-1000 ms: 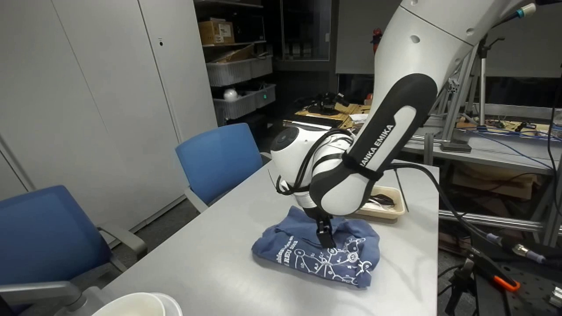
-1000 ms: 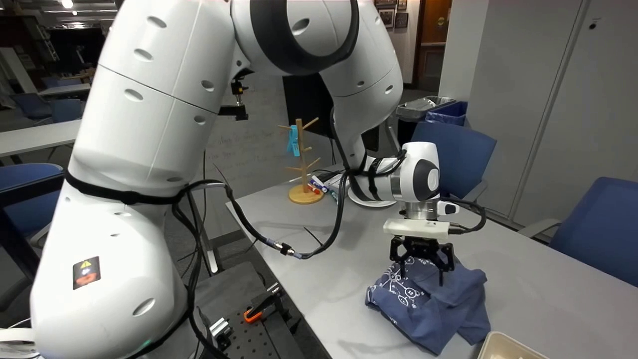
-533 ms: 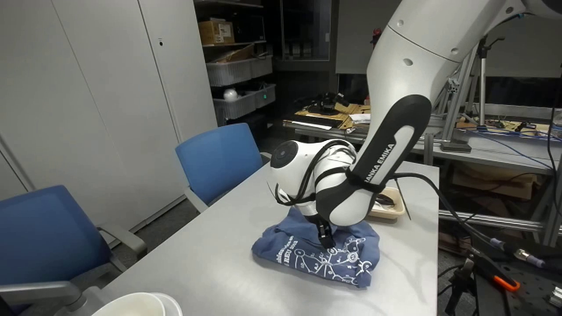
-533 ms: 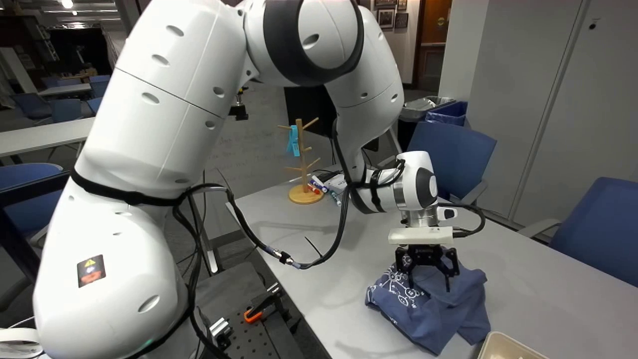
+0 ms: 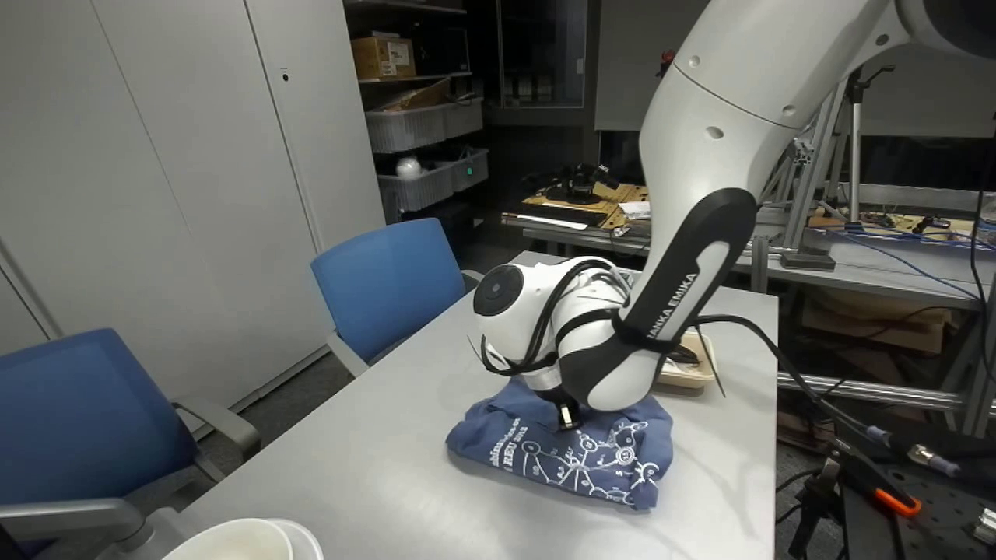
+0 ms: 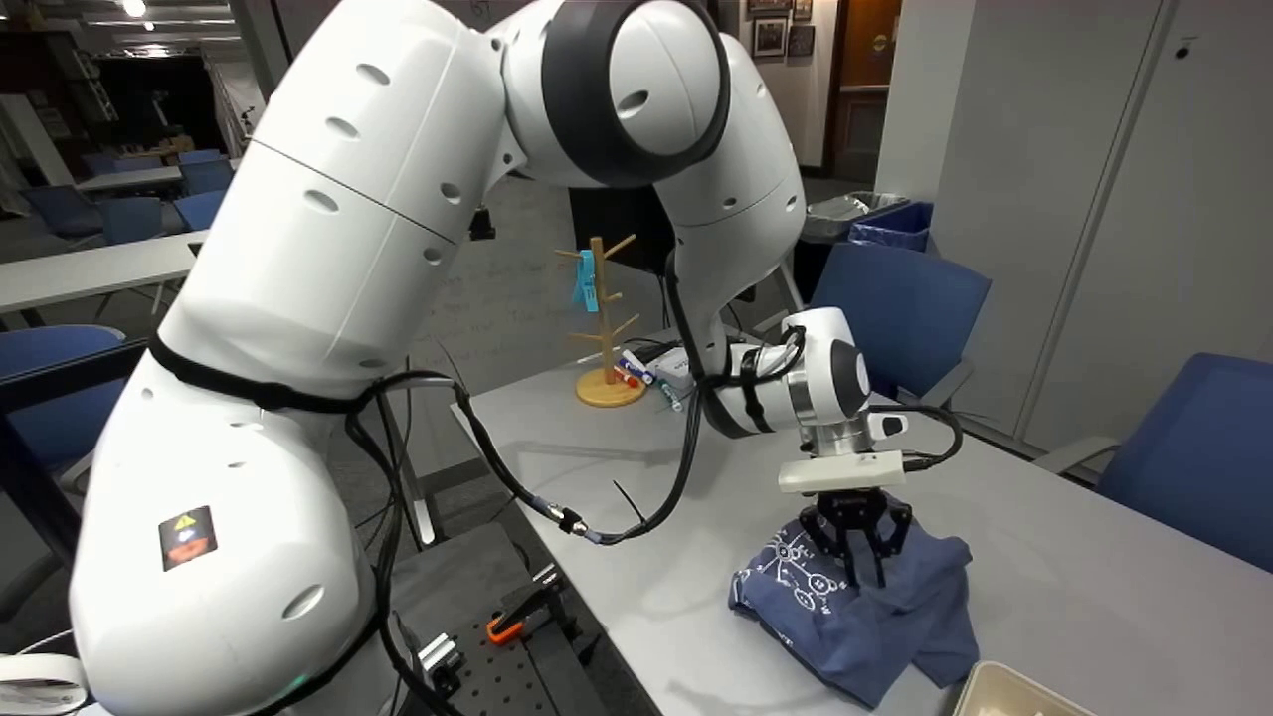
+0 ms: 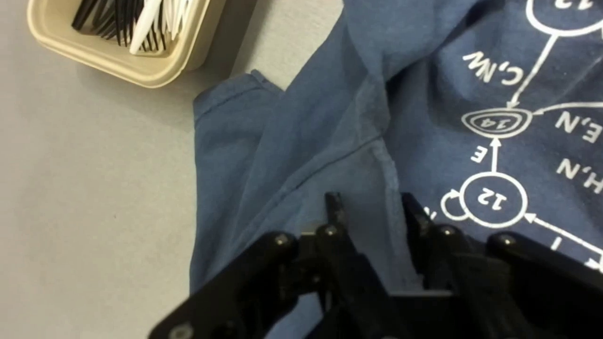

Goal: Fold the blue shirt

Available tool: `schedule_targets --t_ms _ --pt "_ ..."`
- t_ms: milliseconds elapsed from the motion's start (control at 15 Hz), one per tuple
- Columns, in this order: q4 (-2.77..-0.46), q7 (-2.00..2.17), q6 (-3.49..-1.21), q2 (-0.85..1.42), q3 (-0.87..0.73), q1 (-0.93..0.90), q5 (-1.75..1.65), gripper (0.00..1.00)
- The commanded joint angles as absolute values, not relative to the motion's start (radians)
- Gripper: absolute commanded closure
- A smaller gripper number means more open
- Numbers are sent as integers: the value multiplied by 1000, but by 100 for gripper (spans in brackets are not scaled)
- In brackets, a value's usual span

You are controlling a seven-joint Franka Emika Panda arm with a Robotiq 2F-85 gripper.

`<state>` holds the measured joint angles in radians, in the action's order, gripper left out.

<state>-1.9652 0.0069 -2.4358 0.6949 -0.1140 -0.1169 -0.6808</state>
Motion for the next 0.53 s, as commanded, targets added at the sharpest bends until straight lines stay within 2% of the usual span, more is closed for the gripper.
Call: schedule_targets --t_ms 0,67,467 --pt "-1941 53 -2447 707 -130 -134 -710 96" --pt "-1942 65 -2448 703 -133 -135 -708 100" --pt "-1929 269 -2450 686 -200 -128 -690 99"
